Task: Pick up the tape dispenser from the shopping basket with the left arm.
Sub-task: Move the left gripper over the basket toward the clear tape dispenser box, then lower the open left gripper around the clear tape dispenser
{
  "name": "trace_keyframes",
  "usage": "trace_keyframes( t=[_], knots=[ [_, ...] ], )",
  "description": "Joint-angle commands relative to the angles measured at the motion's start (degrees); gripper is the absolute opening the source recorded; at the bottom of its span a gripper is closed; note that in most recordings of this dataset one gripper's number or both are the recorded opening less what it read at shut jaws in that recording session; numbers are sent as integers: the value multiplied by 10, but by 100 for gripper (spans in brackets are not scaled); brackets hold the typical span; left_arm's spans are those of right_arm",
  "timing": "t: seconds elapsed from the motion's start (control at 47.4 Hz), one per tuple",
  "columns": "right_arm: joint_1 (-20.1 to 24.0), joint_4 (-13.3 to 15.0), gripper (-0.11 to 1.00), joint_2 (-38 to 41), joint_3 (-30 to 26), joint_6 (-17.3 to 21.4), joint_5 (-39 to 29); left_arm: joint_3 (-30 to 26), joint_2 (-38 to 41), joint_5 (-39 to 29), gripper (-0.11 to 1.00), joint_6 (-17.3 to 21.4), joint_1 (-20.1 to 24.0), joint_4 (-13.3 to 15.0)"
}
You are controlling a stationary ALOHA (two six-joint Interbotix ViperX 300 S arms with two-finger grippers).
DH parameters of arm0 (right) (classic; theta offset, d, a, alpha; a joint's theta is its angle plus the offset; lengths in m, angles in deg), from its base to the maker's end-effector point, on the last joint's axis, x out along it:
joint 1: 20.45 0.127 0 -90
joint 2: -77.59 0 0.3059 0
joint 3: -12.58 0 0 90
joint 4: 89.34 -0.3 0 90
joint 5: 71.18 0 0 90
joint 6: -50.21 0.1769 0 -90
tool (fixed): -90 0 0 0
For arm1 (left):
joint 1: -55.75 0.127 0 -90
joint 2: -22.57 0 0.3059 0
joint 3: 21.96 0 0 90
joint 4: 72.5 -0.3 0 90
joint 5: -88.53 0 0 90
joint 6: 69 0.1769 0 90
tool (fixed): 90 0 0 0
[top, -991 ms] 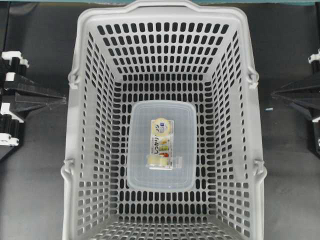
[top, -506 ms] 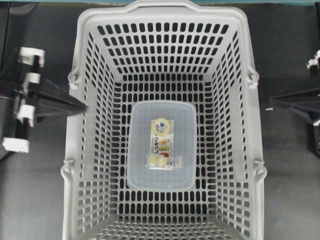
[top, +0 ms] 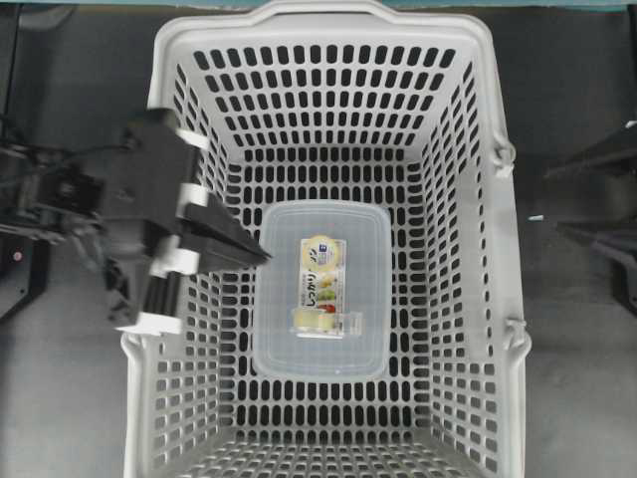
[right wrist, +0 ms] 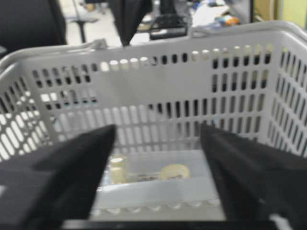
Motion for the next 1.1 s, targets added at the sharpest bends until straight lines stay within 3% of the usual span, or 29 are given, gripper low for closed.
trace_keyframes(
  t=[0.0, 0.443, 0.506, 0.675, 0.759, 0.822, 1.075],
  knots=[
    [-1, -2, 77, 4, -13, 0, 9, -33, 18, 0, 0, 3, -2, -2],
    [1, -2, 72, 1, -11, 1, 10, -105, 122, -76, 2, -3, -6, -2],
    [1, -1, 72, 1, -11, 1, 10, -110, 135, -77, 13, -8, -6, -2],
    [-3, -1, 72, 1, -11, 0, 11, -126, 187, -111, 66, -13, -17, -2],
    [-4, -1, 72, 1, -11, 0, 11, -134, 214, -129, 85, -12, -22, -2],
    [-4, -1, 72, 1, -10, 0, 11, -142, 231, -137, 91, -13, -26, -2],
    [-4, -1, 72, 1, -5, 0, 11, -142, 278, -139, 90, -20, -37, -2]
  ],
)
